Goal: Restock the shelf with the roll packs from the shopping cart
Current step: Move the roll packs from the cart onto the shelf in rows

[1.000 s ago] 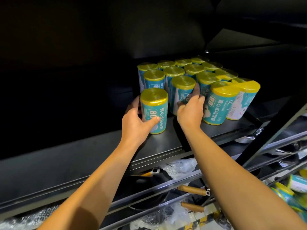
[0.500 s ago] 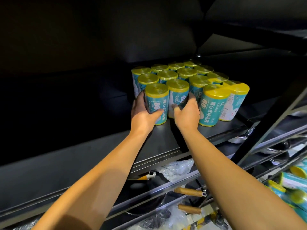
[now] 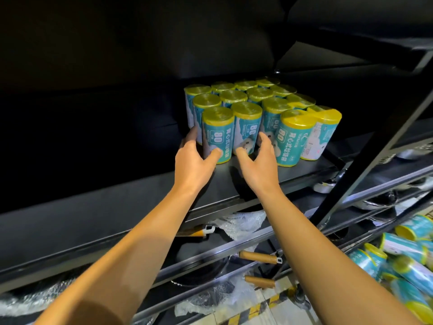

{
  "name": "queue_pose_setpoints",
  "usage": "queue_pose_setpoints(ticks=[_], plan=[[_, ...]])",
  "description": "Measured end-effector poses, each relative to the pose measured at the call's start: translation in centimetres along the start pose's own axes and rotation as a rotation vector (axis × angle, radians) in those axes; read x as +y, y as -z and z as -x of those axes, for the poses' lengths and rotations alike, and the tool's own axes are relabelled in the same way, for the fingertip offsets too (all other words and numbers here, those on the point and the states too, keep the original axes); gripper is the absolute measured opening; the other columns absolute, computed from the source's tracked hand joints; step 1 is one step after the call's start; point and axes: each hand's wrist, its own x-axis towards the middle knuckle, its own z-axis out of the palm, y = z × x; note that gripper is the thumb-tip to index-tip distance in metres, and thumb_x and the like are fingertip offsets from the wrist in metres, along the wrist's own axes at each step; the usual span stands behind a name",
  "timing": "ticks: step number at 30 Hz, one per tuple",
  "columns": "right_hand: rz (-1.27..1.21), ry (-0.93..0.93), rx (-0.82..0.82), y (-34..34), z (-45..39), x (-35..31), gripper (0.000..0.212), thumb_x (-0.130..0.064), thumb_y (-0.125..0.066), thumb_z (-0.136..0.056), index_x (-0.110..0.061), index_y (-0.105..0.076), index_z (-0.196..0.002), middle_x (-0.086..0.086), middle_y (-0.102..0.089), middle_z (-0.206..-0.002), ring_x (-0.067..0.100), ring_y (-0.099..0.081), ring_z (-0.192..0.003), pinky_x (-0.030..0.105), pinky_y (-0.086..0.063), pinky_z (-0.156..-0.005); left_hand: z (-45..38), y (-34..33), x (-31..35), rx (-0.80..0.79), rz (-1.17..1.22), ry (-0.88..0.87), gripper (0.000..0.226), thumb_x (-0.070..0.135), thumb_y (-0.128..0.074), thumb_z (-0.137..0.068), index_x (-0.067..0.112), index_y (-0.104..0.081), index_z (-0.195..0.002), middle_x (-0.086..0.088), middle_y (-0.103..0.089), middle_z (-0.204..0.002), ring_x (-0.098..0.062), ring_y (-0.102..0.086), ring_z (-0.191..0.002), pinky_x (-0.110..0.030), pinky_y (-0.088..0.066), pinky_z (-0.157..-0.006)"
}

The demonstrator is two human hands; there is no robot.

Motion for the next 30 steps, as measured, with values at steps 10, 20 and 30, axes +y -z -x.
queue_pose_setpoints(ticks=[10,20,30], plan=[[0.101,0.038,-0.008,7.1,9.2,3.8,0.056,-0.03,-0.058,-0.099,-0.023,-0.04,-0.151,-0.009,-0.04,-0.152,-0.008,-0.034,-0.13,0.006,-0.025,-0.1,11.3,-1.9,2.8,-0.152,-0.002,-0.143,0.064,0.036,-0.065,-0.085,0.021,-0.048,-0.145,0.004,-0.053,-0.143,-0.014,-0.048,-0.131,-0.029,-0.039,-0.11],[0.213,-0.12,0.084,21.1,16.6,13.1,0.053,-0.025,-0.063,-0.096,-0.024,-0.046,-0.146,-0.023,-0.046,-0.135,-0.007,-0.039,-0.122,0.003,-0.025,-0.098,22.8,-13.5,7.0,-0.423,-0.024,-0.147,0.059,0.028,-0.068,-0.091,0.022,-0.046,-0.146,0.004,-0.051,-0.144,-0.012,-0.04,-0.136,-0.019,-0.026,-0.109],[0.373,-0.433,0.203,36.9,23.8,25.2,0.06,-0.026,-0.069,-0.093,-0.01,-0.046,-0.146,0.008,-0.051,-0.145,0.024,-0.046,-0.134,0.024,-0.032,-0.104,34.7,-27.9,12.1,-0.732,-0.084,-0.196,0.066,0.042,-0.06,-0.084,0.013,-0.052,-0.143,-0.004,-0.057,-0.14,-0.024,-0.048,-0.131,-0.031,-0.034,-0.11]])
